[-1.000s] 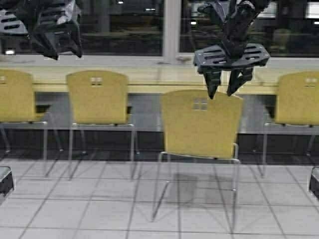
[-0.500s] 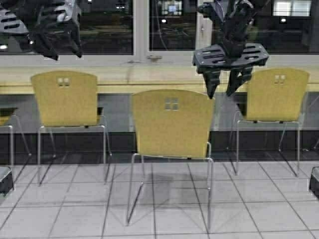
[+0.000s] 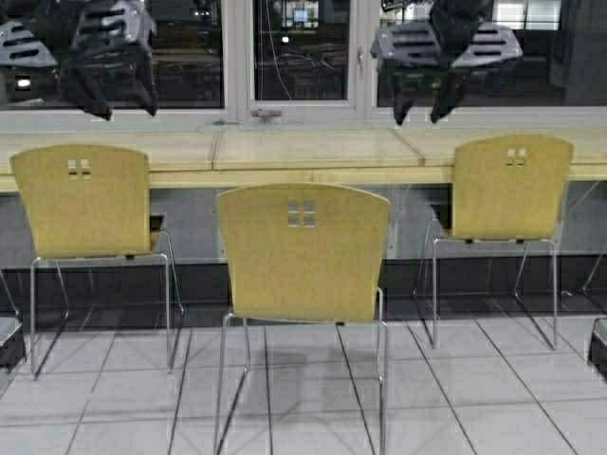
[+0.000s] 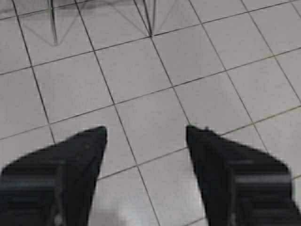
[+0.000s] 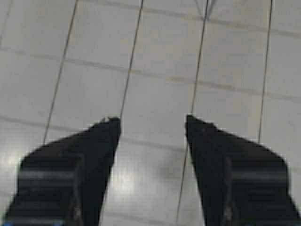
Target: Push the chairs under the table
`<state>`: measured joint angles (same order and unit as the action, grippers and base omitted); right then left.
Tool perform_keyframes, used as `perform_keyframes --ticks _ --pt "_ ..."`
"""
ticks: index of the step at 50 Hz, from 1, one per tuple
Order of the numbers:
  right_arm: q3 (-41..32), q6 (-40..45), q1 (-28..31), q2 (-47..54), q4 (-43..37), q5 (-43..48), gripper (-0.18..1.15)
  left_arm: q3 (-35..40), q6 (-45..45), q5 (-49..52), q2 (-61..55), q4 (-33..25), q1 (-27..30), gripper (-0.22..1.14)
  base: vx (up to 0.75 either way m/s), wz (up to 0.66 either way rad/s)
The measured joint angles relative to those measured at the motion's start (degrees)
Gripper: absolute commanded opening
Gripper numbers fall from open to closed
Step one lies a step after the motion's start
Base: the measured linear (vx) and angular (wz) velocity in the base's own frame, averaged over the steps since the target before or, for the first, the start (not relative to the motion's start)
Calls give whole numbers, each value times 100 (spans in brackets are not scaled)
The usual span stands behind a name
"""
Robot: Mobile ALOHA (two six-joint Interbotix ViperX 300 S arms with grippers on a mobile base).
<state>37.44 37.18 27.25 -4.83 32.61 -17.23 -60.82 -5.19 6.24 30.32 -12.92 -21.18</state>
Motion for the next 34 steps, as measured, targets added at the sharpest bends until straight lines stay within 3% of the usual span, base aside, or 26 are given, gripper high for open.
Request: perform_keyframes --ticks 24,34 --pt "26 62 62 -53 -554 325 83 114 308 290 -202 -35 44 88 34 5" --pt "35 70 62 -53 -1116 510 83 114 1011 360 -193 -308 756 88 34 -1"
